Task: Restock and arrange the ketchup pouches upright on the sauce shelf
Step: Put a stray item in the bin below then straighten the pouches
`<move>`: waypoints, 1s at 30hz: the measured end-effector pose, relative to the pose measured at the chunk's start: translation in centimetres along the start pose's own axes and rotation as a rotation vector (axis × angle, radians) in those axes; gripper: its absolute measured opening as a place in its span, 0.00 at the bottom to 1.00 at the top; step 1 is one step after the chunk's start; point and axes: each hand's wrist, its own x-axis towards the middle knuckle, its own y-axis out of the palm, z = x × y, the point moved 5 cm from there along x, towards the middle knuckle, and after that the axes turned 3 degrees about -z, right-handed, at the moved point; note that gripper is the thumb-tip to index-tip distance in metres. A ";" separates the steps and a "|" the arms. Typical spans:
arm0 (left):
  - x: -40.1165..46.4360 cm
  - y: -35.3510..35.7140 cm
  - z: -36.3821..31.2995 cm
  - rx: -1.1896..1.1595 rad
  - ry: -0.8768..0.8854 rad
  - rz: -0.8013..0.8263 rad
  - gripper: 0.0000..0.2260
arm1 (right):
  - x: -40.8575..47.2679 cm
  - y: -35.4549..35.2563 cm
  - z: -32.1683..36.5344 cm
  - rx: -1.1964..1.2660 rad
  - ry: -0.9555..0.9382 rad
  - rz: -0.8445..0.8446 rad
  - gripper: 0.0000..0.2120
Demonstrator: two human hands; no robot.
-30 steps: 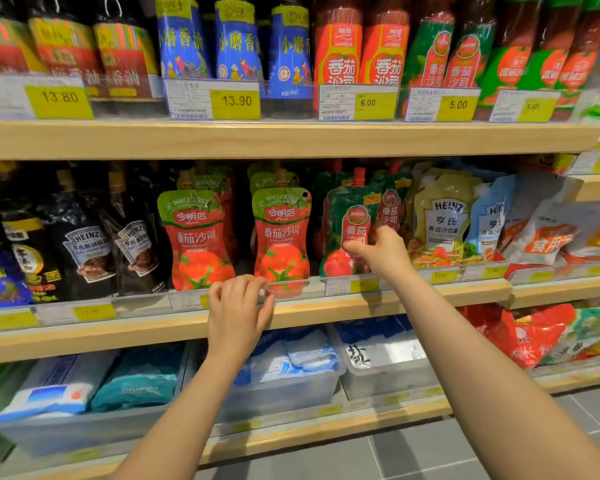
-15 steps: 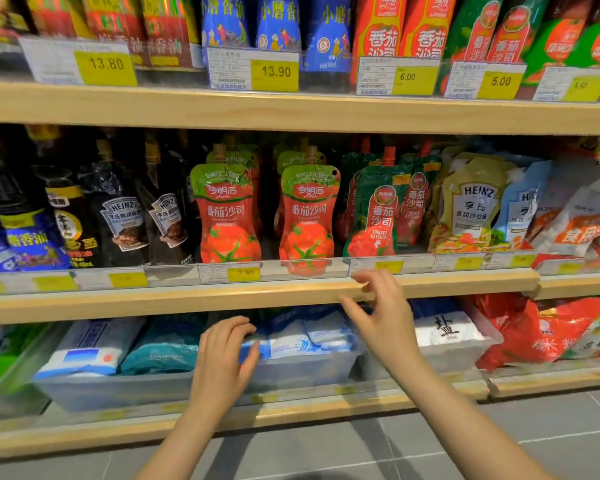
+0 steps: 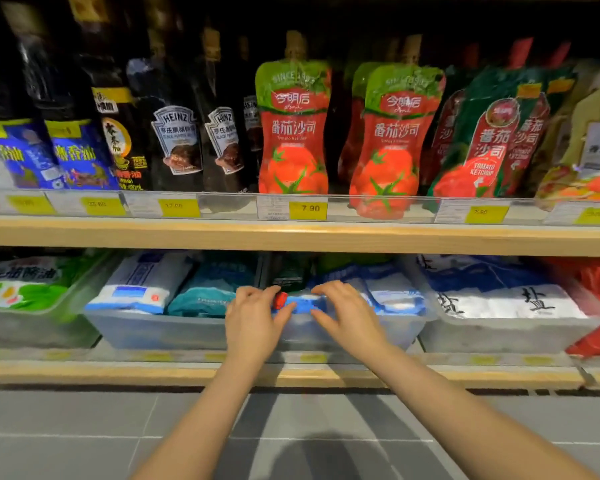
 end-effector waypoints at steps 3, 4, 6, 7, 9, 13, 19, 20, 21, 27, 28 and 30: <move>1.2 0.4 -0.6 0.141 -0.159 0.107 0.14 | -0.6 0.3 -0.7 0.032 0.049 -0.017 0.13; 1.6 0.4 -0.9 0.189 -0.173 0.138 0.12 | -0.8 0.3 -0.8 0.040 0.057 -0.014 0.13; 2.2 0.4 -1.2 0.238 -0.189 0.175 0.09 | -1.0 0.1 -0.7 0.045 0.058 -0.003 0.13; 2.2 0.4 -1.4 0.241 -0.195 0.181 0.09 | -1.1 0.0 -0.6 0.041 0.053 0.005 0.13; 1.7 0.2 -1.7 0.232 -0.191 0.155 0.08 | -1.2 -0.2 -0.3 0.037 0.046 0.014 0.13; 0.0 -0.9 -2.1 0.262 -0.108 0.063 0.10 | -1.0 -0.3 0.3 0.018 0.033 -0.008 0.17; -2.6 -3.2 -3.4 0.428 0.115 -0.021 0.03 | 0.1 1.4 2.6 -0.113 -0.117 0.058 0.26; -2.7 -3.2 -3.6 0.445 0.128 -0.015 0.04 | 0.2 1.9 2.8 -0.148 -0.142 0.068 0.23; -2.6 -3.3 -3.8 0.461 0.142 -0.015 0.04 | 0.3 2.3 2.9 -0.170 -0.146 0.078 0.19; -2.1 -2.9 -3.6 0.199 0.216 0.084 0.09 | 0.7 1.5 2.1 0.015 -0.111 0.102 0.13; -2.1 -3.0 -3.7 0.161 0.220 0.079 0.08 | 0.8 1.2 1.9 0.034 -0.100 0.117 0.14; -2.2 -3.1 -3.7 0.143 0.228 0.036 0.05 | 0.8 1.2 1.5 0.035 -0.079 0.145 0.15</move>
